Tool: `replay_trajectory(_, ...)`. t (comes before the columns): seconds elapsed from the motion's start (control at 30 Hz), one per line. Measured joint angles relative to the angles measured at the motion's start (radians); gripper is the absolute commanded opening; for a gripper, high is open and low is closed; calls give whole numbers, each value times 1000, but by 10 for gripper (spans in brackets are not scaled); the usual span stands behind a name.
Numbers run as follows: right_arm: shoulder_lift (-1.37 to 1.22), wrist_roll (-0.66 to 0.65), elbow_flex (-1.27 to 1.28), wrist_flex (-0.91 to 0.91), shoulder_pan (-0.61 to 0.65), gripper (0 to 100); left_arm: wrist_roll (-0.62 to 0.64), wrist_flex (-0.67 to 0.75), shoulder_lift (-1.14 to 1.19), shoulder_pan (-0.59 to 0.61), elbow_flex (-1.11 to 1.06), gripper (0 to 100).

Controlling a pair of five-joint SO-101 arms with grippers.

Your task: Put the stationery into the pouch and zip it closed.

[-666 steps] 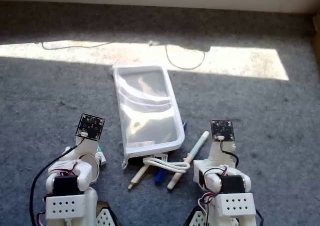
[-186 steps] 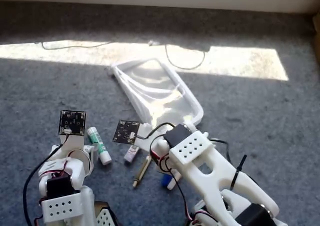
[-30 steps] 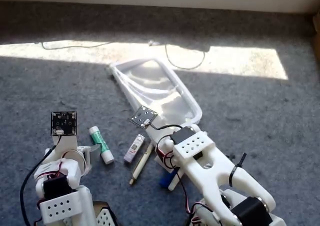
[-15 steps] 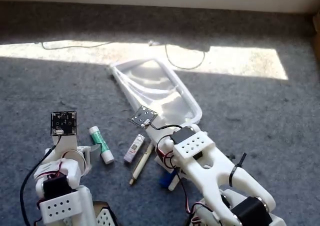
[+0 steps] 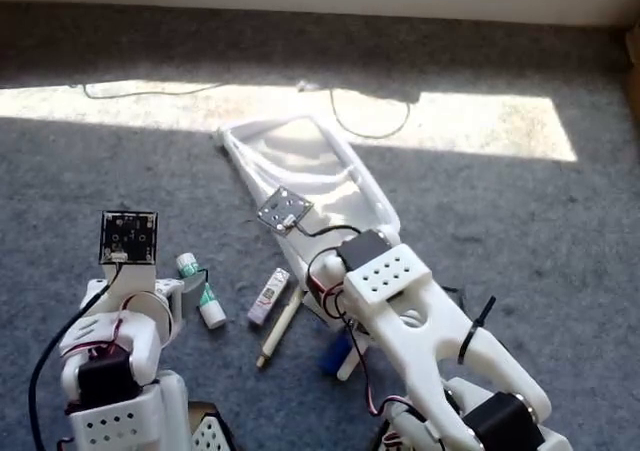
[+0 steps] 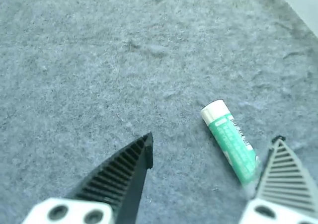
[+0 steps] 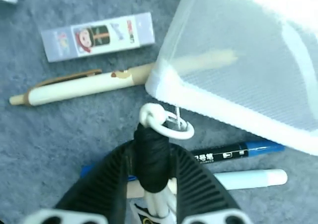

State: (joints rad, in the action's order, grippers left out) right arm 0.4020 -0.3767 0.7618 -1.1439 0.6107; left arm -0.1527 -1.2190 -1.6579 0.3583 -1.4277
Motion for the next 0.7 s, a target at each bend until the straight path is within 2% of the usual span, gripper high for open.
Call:
replay_trajectory(0.4,-2,41,-261,-120,0,5,155,-6,-9,-12,176,345)
replay_trajectory(0.7,-2,68,-327,-124,0,5,167,-129,-11,-204,313,369)
